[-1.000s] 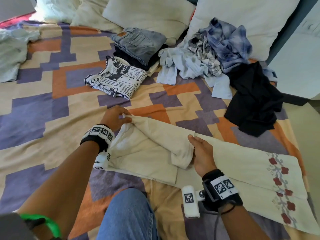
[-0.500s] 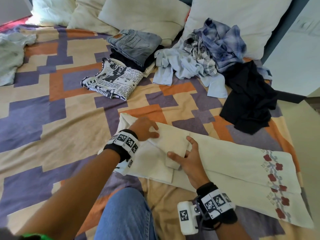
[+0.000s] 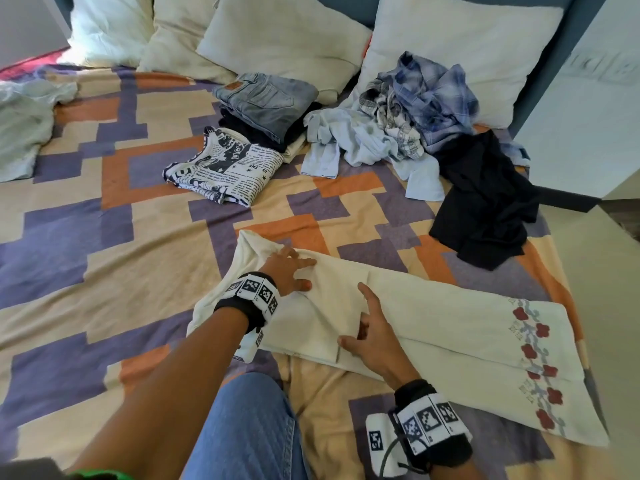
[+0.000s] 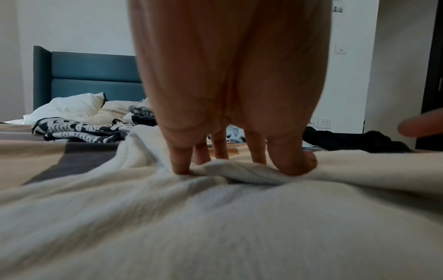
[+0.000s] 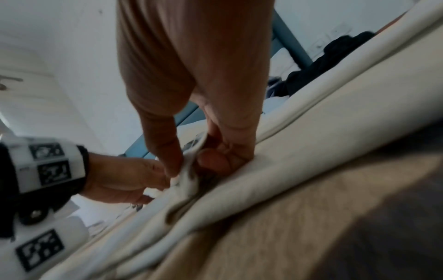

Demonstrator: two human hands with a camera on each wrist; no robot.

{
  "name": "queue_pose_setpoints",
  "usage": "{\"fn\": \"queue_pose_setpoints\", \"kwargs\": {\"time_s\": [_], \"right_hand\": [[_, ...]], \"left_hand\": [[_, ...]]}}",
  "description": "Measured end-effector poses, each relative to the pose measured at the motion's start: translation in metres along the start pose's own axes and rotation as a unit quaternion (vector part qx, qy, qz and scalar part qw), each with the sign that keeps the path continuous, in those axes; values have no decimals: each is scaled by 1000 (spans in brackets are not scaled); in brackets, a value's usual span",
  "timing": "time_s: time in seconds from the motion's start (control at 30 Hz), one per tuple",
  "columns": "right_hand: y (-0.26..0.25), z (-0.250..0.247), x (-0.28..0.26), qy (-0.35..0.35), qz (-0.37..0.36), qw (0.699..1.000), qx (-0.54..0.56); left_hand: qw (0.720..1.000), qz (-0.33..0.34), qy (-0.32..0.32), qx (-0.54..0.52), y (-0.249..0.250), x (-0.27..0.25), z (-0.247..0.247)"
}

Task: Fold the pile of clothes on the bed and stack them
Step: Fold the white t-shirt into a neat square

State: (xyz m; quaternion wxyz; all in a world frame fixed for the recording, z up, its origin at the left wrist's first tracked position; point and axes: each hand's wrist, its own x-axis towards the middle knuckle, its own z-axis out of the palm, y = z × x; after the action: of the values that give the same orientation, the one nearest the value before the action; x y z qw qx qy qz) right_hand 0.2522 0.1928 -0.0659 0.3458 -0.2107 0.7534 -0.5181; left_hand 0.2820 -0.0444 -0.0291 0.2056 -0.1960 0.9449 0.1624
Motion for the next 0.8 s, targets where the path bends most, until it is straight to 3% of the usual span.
{"fn": "queue_pose_setpoints", "kwargs": {"time_s": [0.1, 0.2, 0.27, 0.47, 0.53, 0.6, 0.67, 0.8], "right_hand": [[0, -12, -3, 12, 62, 998, -20], [-12, -22, 3, 165, 51, 984, -31], [-27, -23, 16, 227, 28, 973, -17], [-36, -14, 76, 189, 113, 975, -1], [-37, -15, 84, 206, 129, 967, 77], [-39, -18, 85, 252, 99, 956, 117], [-37, -19, 83, 273, 71, 956, 75], [-31, -17, 77, 248, 95, 964, 4]], "left_hand": [[999, -19, 4, -40, 3, -2, 2], [997, -49, -10, -55, 12, -4, 5], [997, -61, -15, -50, 17, -5, 13], [995, -85, -56, -10, 22, -5, 30], [994, -86, -69, -16, 21, -4, 29], [992, -91, -80, -31, 21, -1, 29], [991, -99, -82, -40, 23, -1, 29], [990, -108, -85, -36, 27, -2, 29]]}}
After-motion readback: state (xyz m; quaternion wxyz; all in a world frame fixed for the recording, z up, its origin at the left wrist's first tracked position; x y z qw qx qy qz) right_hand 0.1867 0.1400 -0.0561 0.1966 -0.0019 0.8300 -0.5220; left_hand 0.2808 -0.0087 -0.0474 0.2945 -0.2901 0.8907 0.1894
